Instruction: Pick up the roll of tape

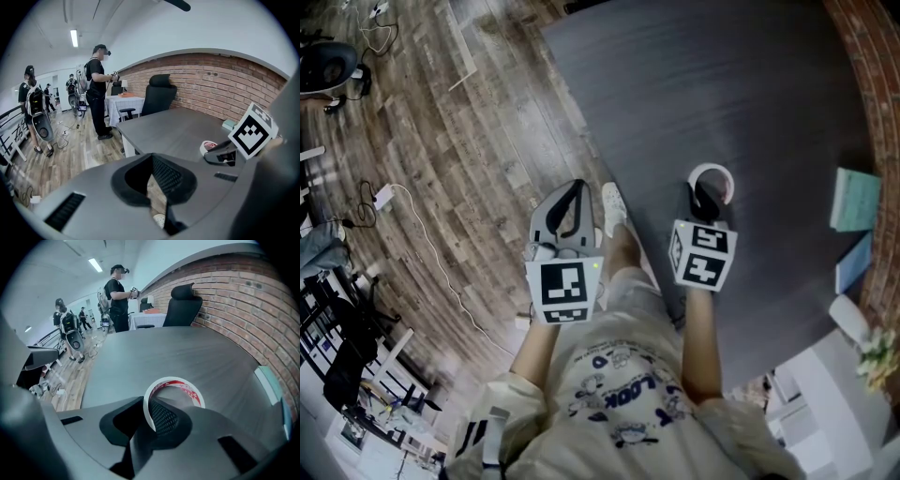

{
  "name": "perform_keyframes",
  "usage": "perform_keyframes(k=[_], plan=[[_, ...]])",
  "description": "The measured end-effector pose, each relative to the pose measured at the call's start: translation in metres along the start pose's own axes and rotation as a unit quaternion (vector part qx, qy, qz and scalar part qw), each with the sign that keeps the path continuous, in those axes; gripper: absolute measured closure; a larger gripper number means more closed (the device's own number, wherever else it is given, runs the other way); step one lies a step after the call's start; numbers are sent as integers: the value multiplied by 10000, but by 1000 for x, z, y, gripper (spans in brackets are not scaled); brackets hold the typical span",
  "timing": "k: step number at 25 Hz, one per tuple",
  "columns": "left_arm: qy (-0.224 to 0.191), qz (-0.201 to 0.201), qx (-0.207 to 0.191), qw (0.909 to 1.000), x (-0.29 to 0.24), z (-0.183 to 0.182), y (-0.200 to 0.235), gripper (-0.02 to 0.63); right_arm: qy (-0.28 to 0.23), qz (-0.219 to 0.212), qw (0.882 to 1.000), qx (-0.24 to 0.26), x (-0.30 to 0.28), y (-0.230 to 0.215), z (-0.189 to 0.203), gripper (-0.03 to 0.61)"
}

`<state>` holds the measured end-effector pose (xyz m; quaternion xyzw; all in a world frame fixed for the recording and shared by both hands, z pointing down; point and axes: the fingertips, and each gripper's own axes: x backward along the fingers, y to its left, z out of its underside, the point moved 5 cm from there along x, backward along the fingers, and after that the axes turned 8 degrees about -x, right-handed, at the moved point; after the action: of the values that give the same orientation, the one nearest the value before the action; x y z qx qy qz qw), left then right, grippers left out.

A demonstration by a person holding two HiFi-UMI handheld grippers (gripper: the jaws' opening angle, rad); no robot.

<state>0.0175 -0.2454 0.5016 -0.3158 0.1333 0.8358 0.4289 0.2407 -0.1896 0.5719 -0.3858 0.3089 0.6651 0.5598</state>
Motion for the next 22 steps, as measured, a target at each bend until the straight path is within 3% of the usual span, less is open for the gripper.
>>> perform_keyframes(k=[7,11,22], plan=[[-69,-39,7,10000,8,1,0,612,-109,-56,9999,4,1,-1,-1,541],[-193,-69,-13,9998,14,-2,3,612,-466,-77,9988,-164,12,2,-10,541],[-1011,-136,-119,9947,61,-39,12,612,-1409,62,9897,-257,86,17,-32,541]])
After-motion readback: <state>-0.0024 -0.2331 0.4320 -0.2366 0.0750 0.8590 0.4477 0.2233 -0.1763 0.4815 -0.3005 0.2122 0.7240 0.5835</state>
